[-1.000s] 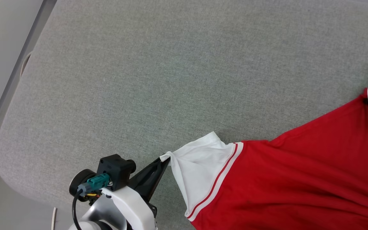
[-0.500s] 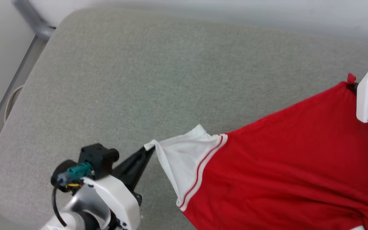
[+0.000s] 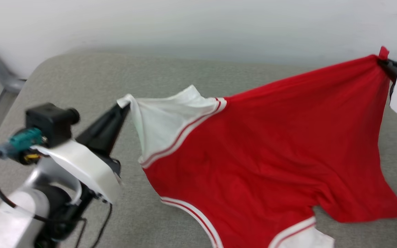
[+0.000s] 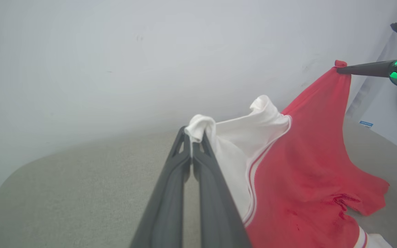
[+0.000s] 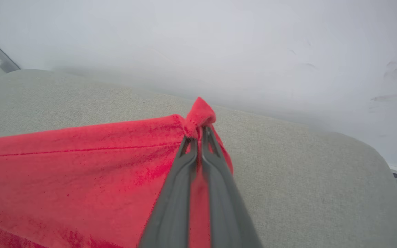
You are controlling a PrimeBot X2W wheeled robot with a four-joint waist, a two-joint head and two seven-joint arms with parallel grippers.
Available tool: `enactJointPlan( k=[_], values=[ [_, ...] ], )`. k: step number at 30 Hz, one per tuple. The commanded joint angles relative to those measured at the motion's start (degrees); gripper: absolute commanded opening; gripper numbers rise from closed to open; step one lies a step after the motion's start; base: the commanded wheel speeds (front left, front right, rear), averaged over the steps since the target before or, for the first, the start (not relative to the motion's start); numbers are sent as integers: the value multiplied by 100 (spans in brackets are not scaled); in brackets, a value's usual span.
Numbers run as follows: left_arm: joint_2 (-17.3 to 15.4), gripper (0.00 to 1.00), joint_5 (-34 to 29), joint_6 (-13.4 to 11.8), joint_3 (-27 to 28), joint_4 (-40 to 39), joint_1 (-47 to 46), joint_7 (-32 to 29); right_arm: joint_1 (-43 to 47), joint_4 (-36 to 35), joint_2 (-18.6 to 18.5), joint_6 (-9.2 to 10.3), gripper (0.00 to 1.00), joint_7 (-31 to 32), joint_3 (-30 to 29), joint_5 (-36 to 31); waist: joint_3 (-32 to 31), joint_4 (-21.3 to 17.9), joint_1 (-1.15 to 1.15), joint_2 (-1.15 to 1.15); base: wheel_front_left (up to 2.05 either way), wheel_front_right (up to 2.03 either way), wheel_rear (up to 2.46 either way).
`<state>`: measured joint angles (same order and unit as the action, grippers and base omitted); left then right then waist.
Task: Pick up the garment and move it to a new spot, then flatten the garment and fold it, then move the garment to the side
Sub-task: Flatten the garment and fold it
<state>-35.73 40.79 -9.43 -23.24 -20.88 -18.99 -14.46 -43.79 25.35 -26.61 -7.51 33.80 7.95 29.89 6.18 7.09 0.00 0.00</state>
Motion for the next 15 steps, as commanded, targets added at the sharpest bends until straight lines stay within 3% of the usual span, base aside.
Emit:
enactJointPlan(
  k=[1,8,15],
  values=[
    [-76,0,-11,-7,93,-53,-157,-28,-94,-93,30,5,0,-12,-59,26,-107,-159,0,0,0,0,0],
    [-387,0,-55,13,507,-105,-948,-246,8,-809,219,5,0,66,-467,-1,-174,-415,0,0,0,0,0],
    [-484,0,-152,19,694,85,-1730,-363,126,-1588,476,6,0,67,-874,-271,-262,-622,0,0,0,0,0]
  ],
)
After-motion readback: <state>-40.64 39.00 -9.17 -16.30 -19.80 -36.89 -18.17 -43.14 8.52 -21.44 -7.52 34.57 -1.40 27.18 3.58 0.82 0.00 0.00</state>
